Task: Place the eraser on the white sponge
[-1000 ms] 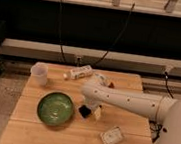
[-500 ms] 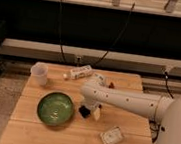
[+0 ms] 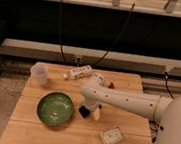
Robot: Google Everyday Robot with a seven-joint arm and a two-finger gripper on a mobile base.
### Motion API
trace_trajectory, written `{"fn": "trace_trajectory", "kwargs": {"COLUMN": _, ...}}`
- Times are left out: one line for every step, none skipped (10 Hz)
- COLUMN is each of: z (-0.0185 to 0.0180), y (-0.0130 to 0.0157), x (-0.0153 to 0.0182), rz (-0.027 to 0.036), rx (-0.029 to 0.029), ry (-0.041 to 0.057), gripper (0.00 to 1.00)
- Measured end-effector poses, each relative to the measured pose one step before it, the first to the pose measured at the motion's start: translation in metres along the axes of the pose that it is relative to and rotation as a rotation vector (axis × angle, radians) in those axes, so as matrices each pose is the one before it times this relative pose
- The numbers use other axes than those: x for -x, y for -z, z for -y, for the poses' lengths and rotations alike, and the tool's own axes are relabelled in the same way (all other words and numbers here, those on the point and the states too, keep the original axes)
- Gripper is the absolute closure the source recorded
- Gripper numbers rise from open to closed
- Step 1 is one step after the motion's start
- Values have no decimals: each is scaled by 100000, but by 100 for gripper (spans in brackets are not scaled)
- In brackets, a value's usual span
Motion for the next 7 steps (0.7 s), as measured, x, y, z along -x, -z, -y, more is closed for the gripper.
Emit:
{"fn": "trace_trajectory", "kwargs": {"z": 24, "y": -14, "x": 11, "rz": 91, "rx": 54, "ry": 61, "gripper": 30}}
{"fn": "trace_trajectory", "kwargs": {"z": -21, "y": -28, "x": 0, "rz": 104, "rx": 140, "ry": 29, "gripper": 32}}
{"fn": "trace_trajectory", "kwargs": {"z": -2, "y": -39, "x": 7, "rz": 106, "rx": 114, "ry": 79, "gripper": 40}}
{"fn": "trace_trajectory", "kwargs": {"z": -30, "y": -39, "x": -15, "rz": 101, "rx": 152, "ry": 15, "gripper": 50}}
{"fn": "trace_trajectory", "kwargs": {"z": -7, "y": -28, "x": 12, "rz": 53, "rx": 16, "ry": 44, "gripper": 60}}
{"fn": "trace_trajectory", "kwargs": {"z": -2, "y": 60, "x": -3, "rz": 9, "rx": 30, "ry": 20, "gripper": 70}}
{"fn": "trace_trajectory", "kwargs": {"z": 135, "y": 206, "x": 50, "rz": 37, "rx": -152, "ry": 98, "gripper": 82}}
